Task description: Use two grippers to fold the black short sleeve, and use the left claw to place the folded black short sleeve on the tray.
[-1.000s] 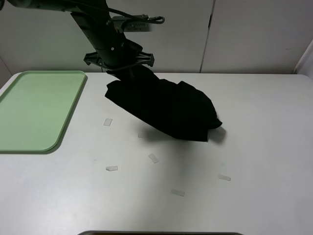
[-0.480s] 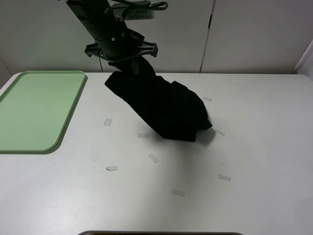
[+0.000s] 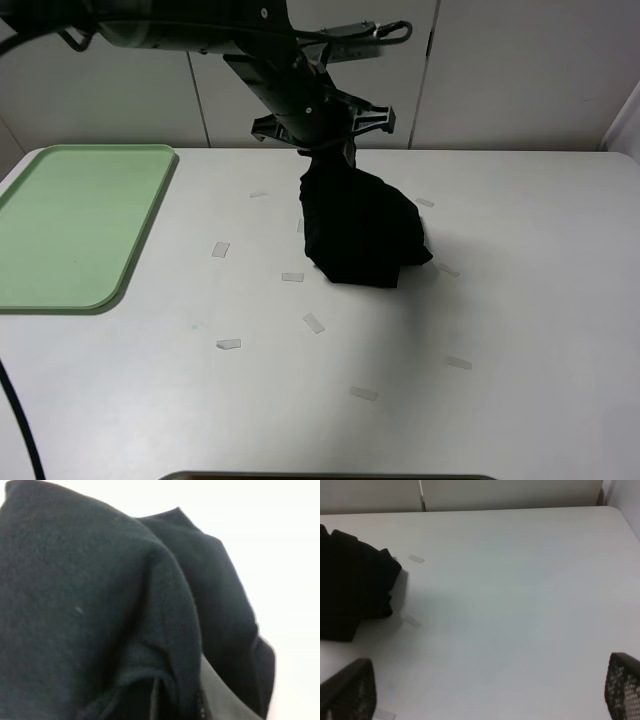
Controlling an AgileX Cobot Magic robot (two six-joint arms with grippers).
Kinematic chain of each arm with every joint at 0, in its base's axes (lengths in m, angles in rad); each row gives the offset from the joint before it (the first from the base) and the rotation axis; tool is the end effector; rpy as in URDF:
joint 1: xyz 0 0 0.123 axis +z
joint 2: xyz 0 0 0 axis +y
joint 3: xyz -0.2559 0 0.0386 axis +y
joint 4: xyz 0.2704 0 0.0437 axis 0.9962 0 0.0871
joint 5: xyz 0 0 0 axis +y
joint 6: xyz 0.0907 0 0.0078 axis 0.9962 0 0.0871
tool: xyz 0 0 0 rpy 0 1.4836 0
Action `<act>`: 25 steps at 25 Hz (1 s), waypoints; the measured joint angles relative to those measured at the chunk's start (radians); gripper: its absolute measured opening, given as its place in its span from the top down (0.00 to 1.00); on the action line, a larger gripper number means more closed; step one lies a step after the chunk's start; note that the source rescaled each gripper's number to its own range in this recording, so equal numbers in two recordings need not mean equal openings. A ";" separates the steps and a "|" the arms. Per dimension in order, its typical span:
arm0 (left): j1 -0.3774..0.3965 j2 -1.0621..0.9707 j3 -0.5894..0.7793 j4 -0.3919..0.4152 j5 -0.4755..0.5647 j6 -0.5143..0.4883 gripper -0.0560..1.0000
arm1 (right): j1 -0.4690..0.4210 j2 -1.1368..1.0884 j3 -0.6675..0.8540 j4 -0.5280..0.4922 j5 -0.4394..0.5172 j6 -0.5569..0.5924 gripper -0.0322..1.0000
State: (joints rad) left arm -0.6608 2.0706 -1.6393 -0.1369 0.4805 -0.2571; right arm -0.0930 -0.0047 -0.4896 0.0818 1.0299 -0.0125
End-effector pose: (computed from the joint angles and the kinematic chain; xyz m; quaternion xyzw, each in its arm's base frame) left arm 0.3772 -0.3005 0.1892 0.1422 0.9192 -0.2073 0.3032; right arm 0.0435 0.0024 0.2878 0.0332 0.8453 0.0128 0.5332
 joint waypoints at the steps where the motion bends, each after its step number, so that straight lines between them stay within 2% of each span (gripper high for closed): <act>1: -0.008 0.015 -0.018 -0.002 -0.005 0.000 0.87 | 0.000 0.000 0.000 0.000 0.000 0.000 0.00; 9: -0.061 0.145 -0.147 -0.015 -0.028 0.000 0.87 | 0.000 0.000 0.000 0.000 0.000 0.000 0.00; 16: -0.090 0.184 -0.158 -0.018 -0.089 0.000 0.84 | 0.000 0.000 0.000 0.000 0.000 0.000 0.00; 19: -0.096 0.193 -0.158 -0.028 -0.114 0.000 0.68 | 0.000 0.000 0.000 0.000 0.000 0.000 0.00; 23: -0.099 0.200 -0.158 -0.061 -0.137 0.000 0.23 | 0.000 0.000 0.000 0.000 0.000 0.000 0.00; 25: -0.099 0.202 -0.158 -0.064 -0.143 0.001 0.09 | 0.000 0.000 0.000 0.000 -0.001 0.000 0.00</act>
State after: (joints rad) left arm -0.7599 2.2723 -1.7972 -0.2006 0.3370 -0.2564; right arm -0.0930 -0.0047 -0.4896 0.0821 1.0291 -0.0125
